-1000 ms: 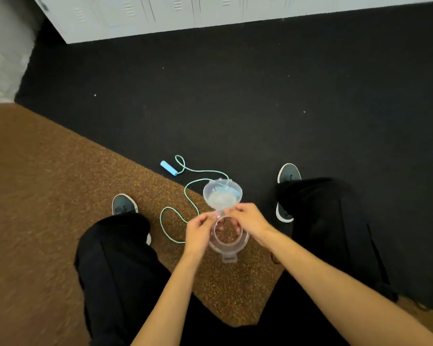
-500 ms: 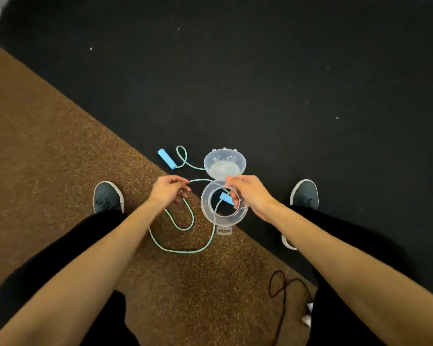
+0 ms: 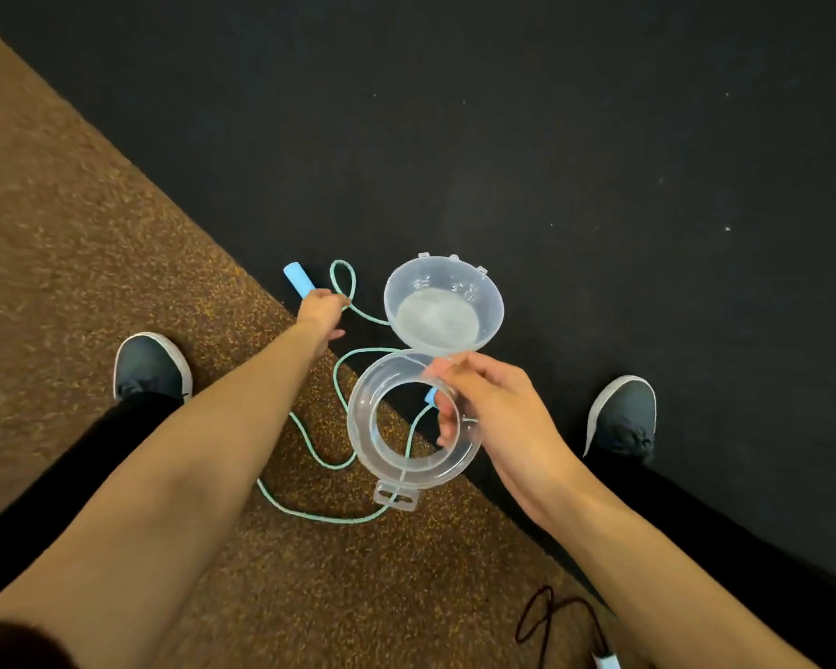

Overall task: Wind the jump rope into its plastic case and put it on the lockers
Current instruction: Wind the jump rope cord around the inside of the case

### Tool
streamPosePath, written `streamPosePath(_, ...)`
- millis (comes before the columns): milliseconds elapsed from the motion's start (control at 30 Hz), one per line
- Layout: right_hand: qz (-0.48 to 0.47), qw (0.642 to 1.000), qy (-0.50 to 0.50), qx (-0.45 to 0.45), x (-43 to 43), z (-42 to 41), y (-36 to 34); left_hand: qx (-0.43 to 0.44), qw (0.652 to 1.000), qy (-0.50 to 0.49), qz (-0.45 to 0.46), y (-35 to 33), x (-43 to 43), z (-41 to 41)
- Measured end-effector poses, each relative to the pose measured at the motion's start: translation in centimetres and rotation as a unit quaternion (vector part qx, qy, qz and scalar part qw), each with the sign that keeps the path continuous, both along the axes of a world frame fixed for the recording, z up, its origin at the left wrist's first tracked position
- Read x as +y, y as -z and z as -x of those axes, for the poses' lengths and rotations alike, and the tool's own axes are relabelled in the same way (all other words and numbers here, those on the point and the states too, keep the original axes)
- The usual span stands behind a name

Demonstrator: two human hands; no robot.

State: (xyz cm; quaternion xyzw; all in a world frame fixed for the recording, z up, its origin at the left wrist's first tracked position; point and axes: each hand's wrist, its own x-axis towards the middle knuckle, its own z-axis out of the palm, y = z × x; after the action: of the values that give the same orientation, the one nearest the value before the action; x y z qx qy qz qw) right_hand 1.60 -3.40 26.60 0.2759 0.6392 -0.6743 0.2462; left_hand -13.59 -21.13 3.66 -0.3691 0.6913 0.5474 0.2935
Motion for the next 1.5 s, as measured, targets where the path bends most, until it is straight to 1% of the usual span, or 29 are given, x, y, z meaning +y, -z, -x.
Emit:
streamPosePath(67, 0.0, 1.0, -0.013, 0.01, -0.2, -0.4, 0.3, -0.012, 1.0, -0.015, -0.001, 1.1, 0.5, 0.9)
streamPosePath(100, -0.004, 1.0, -0.019, 0.017, -0.3, -0.5, 0.4, -0.019, 0.999, -0.032, -0.016, 1.6, 0.7, 1.4)
streamPosePath(200, -0.024, 0.999, -0.022, 0.022, 0.1, -0.2, 0.9, -0.03, 0.992, -0.066, -0.101, 1.4, 1.6, 2.0)
streamPosePath(267, -0.043, 0.999, -0.016, 0.018, 0.6, 0.1, 1.4, -0.022, 0.982, -0.111, -0.15, 0.1, 2.2, 1.1)
streamPosePath(367, -0.06, 0.998, -0.009, 0.017, 1.1, 0.4, 1.4, 0.022, 0.975, -0.158, -0.156, -3.1, 1.9, -2.0)
streamPosePath(467, -0.093, 0.994, -0.04, 0.026, 1.3, -0.2, 1.2, 0.051, 0.967, -0.168, -0.183, -6.8, 1.5, -6.5)
streamPosePath(567, -0.116, 0.992, -0.054, 0.022, 1.1, -2.9, 1.0, 0.059, 0.974, -0.139, -0.172, -11.4, 1.1, -12.7)
streamPosePath(700, -0.13, 0.99, -0.056, -0.008, -0.5, -9.1, 0.5, 0.088, 0.98, -0.07, -0.163, -16.7, 0.9, -21.5)
streamPosePath(833, -0.137, 0.989, -0.033, -0.039, -2.6, -15.5, 0.1, 0.11, 0.983, -0.044, -0.142, -20.0, -0.2, -28.7)
streamPosePath(1000, -0.12, 0.992, 0.017, -0.046, -4.3, -21.4, -1.0, 0.138, 0.983, -0.002, -0.118, -23.2, -0.6, -35.0)
streamPosePath(1200, -0.093, 0.991, 0.09, -0.041, -4.5, -25.0, -1.6, 0.179, 0.977, 0.053, -0.1, -24.7, -1.5, -38.3)
streamPosePath(1300, -0.067, 0.99, 0.117, -0.034, -4.4, -25.5, -2.4, 0.204, 0.971, 0.106, -0.067, -24.7, -2.1, -38.8)
streamPosePath(1367, -0.052, 0.991, 0.12, -0.032, -4.3, -25.6, -2.8, 0.222, 0.965, 0.135, -0.042, -24.8, -2.2, -38.9)
streamPosePath(1500, -0.041, 0.992, 0.115, -0.028, -4.2, -25.6, -3.1, 0.257, 0.953, 0.159, -0.013, -25.2, -2.0, -38.7)
